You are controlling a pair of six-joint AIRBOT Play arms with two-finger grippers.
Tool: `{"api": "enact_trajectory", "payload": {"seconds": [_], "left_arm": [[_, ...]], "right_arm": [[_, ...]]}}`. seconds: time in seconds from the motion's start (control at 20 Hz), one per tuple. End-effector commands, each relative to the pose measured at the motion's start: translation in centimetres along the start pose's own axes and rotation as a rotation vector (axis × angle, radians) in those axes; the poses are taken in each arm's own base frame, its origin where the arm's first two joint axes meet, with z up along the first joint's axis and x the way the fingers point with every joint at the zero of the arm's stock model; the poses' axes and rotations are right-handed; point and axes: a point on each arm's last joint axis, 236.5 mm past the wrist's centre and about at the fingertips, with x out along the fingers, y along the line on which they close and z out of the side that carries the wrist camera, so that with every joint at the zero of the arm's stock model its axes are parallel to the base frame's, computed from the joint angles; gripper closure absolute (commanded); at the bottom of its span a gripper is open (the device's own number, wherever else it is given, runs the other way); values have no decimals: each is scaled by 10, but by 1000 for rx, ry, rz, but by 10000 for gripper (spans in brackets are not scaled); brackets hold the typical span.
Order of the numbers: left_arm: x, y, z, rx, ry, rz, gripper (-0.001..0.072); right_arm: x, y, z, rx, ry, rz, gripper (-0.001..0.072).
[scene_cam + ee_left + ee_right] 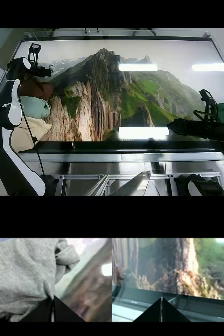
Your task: Fold the shirts.
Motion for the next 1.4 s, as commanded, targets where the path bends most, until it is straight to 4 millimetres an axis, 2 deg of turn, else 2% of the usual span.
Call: {"api": "enact_trajectory", "payload": {"seconds": [0.0, 0.05, 0.1, 0.15, 0.2, 0.3, 0.4, 0.5, 0.65, 0.8, 0.85, 0.9, 0.95, 1.0, 1.05, 1.15, 1.2, 1.25, 1.35], "left_arm": [[-13, -31, 20, 50, -20, -68, 682], [-16, -35, 17, 53, -11, -74, 638], [-20, -37, 12, 53, -2, -78, 427], [-24, -37, 10, 52, 3, -78, 77], [-27, -32, 9, 43, 6, -76, -11], [-35, -15, 17, 27, -25, -48, -10], [-36, 12, 29, -41, -95, 5, -9], [-21, 24, 19, -77, -96, 22, -8], [13, 16, -10, -84, -36, 1, -8], [37, -3, -19, -65, -23, -15, -7], [40, -6, -17, -60, -31, -15, 63], [40, -5, -15, -56, -37, -8, 261], [38, -4, -13, -54, -40, -6, 557], [34, -5, -13, -54, -22, -18, 688], [26, -6, -8, -57, -12, -32, 688], [-6, -18, 27, -90, -82, -77, 688], [-35, -31, 54, -98, -155, -131, 688], [-69, -53, 80, -93, -223, -214, 688], [-154, -111, 125, -72, -346, -440, 688]], "right_arm": [[0, 0, 0, -1, 0, 0, 697], [0, 0, 0, -1, 0, 0, 697], [0, 0, 0, 0, 0, 0, 697], [0, 0, 0, -1, 0, 0, 697], [0, 0, 0, -1, 0, 0, 697], [0, 0, 0, -1, 0, 0, 697], [0, 0, 0, -1, -1, 0, 697], [0, 0, 0, -1, -1, 0, 697], [0, 0, 3, -1, -11, -2, 697], [0, 0, 3, -1, -11, -2, 697], [0, 0, 3, -1, -11, -2, 697], [0, 0, 2, -1, -11, -1, 697], [0, 0, 2, -1, -11, -1, 697], [0, 0, 2, -1, -11, -1, 697], [0, 0, 2, 0, -11, -1, 697], [0, 0, 2, 0, -11, -1, 697], [0, 0, 2, 0, -11, -1, 697], [0, 0, 2, 0, -11, -1, 697], [0, 0, 2, 0, -11, -1, 697]]}}
